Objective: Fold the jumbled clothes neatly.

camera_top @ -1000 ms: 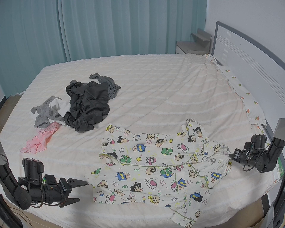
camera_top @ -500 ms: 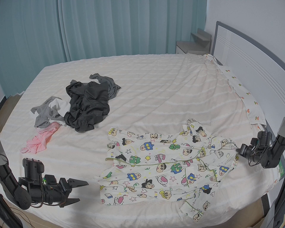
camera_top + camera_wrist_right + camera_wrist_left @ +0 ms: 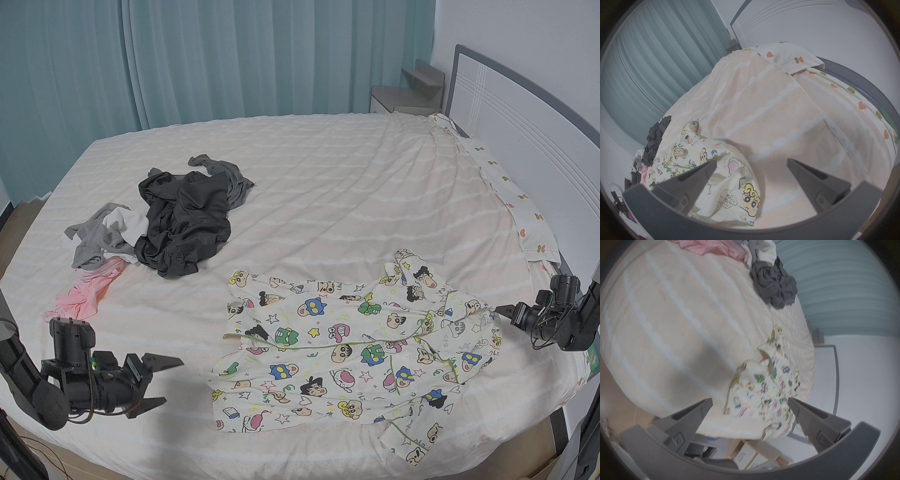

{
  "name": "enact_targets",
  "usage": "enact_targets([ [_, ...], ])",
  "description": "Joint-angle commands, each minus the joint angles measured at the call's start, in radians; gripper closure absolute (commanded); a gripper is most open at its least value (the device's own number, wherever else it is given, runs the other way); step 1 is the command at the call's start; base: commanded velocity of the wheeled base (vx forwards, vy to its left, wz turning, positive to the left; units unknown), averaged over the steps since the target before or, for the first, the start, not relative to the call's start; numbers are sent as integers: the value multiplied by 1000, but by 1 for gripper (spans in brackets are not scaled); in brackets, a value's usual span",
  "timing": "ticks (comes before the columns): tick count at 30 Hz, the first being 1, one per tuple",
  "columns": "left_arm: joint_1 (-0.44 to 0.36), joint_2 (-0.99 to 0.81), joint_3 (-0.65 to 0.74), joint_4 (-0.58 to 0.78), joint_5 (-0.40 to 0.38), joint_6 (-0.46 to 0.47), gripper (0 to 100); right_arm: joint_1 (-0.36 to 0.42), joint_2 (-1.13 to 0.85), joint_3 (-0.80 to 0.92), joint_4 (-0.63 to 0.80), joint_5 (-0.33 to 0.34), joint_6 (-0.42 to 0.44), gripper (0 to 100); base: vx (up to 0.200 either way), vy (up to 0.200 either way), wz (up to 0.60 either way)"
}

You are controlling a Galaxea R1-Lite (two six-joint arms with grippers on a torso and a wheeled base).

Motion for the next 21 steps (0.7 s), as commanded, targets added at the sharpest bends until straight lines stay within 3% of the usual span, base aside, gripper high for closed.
enact_targets([
  [1, -98, 25, -221, 81, 122, -117, 0, 7, -153, 68, -7, 3, 113, 0, 0, 0, 0],
  [3, -149, 43, -315, 182, 136, -130, 0, 38, -222, 104, -9, -4, 216, 0, 0, 0, 0],
  [6, -221, 112, -507, 370, 190, -227, 0, 85, -351, 168, -9, -31, 386, 0, 0, 0, 0],
  [8, -234, 135, -550, 409, 205, -250, 0, 96, -380, 182, -9, -40, 420, 0, 0, 0, 0],
  [10, -293, 235, -668, 516, 271, -270, 0, 133, -482, 242, -9, -90, 517, 0, 0, 0, 0],
  [13, -307, 267, -689, 527, 296, -270, 0, 145, -511, 262, -9, -110, 540, 0, 0, 0, 0],
  [15, -354, 336, -723, 530, 362, -275, 0, 173, -568, 323, -29, -135, 587, 0, 0, 0, 0],
  [21, -396, 345, -715, 532, 444, -276, 0, 199, -577, 395, -196, -152, 584, 0, 0, 0, 0],
])
